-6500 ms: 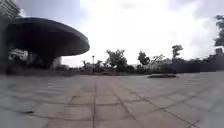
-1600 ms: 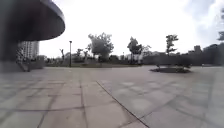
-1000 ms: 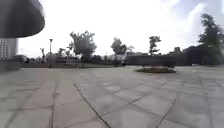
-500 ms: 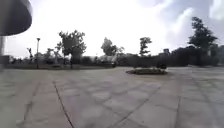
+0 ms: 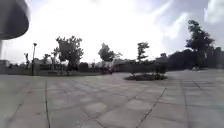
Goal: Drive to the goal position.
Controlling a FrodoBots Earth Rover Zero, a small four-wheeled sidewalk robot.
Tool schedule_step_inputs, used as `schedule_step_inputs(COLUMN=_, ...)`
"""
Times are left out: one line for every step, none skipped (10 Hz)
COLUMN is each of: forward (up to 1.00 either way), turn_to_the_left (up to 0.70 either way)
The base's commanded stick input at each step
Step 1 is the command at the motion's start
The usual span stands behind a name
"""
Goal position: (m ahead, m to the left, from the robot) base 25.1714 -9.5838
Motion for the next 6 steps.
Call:
schedule_step_inputs(forward=0.85, turn_to_the_left=0.00)
schedule_step_inputs(forward=0.85, turn_to_the_left=0.00)
schedule_step_inputs(forward=0.85, turn_to_the_left=0.00)
schedule_step_inputs(forward=0.85, turn_to_the_left=0.00)
schedule_step_inputs(forward=0.85, turn_to_the_left=0.00)
schedule_step_inputs(forward=0.85, turn_to_the_left=0.00)
